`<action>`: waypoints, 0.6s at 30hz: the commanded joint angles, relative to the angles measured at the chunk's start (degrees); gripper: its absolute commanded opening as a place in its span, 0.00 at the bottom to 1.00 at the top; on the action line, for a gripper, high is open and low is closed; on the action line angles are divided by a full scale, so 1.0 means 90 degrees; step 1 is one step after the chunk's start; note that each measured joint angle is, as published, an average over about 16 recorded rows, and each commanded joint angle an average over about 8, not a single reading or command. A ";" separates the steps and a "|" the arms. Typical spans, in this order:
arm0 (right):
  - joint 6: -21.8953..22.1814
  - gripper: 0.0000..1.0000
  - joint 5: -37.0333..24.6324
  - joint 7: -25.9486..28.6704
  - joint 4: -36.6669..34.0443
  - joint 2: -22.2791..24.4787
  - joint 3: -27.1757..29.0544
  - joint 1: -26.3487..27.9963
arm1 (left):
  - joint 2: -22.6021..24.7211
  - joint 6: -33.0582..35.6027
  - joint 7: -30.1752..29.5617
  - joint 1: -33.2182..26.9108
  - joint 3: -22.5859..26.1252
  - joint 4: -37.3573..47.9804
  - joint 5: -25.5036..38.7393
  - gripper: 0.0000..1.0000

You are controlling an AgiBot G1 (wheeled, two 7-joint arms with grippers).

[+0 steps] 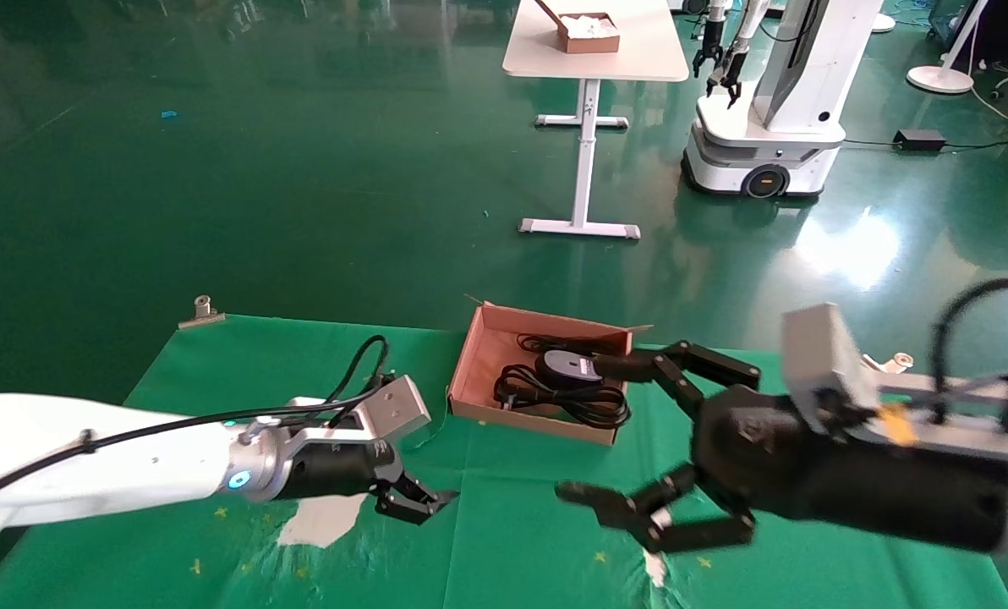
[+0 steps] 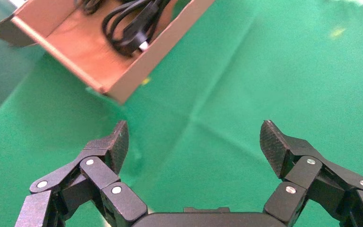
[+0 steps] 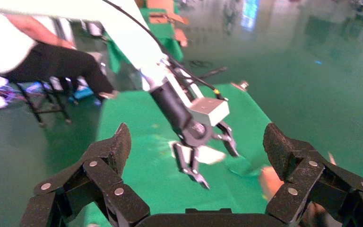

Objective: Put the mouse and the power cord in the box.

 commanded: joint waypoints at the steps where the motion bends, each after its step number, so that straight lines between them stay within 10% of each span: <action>1: -0.0150 1.00 0.0235 0.0064 0.0196 0.0164 0.0102 -0.0141 | -0.0149 0.0213 0.0040 0.0147 -0.0254 -0.0165 -0.0246 1.00; 18: -0.0777 1.00 0.1220 0.0327 0.1008 0.0850 0.0523 -0.0726 | -0.1408 0.2004 0.0380 0.1382 -0.2397 -0.1552 -0.2318 1.00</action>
